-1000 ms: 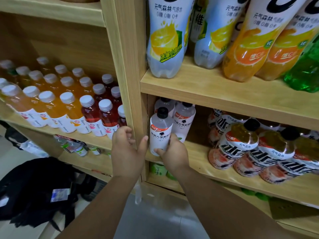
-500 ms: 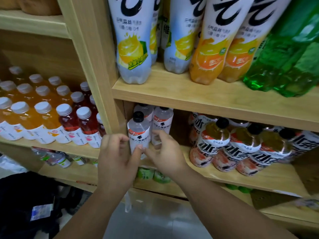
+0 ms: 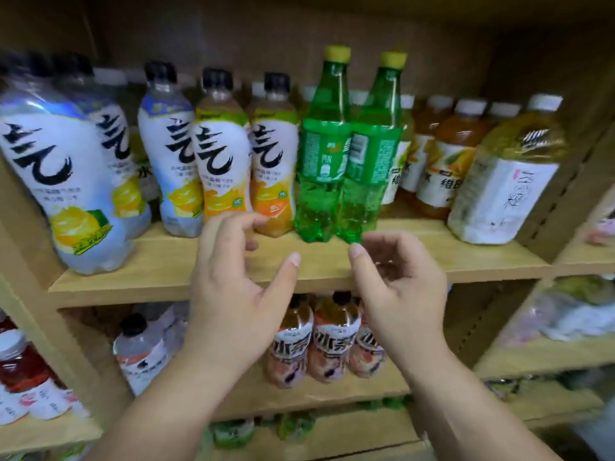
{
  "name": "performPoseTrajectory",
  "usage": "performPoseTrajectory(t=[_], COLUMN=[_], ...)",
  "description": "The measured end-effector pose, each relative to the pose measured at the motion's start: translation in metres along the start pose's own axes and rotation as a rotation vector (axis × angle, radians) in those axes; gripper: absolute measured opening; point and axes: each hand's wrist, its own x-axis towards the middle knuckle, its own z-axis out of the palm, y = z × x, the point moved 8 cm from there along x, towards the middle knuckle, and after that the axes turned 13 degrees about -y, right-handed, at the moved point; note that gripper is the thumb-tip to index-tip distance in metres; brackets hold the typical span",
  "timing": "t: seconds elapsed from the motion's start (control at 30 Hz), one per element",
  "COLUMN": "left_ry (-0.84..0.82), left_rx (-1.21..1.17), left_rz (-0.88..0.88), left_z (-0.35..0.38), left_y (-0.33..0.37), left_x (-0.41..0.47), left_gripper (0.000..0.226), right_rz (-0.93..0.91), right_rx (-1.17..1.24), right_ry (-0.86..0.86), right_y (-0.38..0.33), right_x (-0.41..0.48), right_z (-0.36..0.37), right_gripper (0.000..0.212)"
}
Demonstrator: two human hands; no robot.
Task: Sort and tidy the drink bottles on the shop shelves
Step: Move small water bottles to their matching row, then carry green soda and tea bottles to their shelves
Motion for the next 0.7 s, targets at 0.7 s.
performPoseTrajectory(t=[0.7], left_ry=[0.143], left_rx=[0.247], left_rz=[-0.409], left_z=[0.089], left_y=[0.008], left_x=[0.073], left_gripper=[0.08], right_rz=[0.218], right_rx=[0.065], right_ry=[-0.493], right_y=[0.1], right_x=[0.101], right_z=[0.003], right_gripper=[0.07])
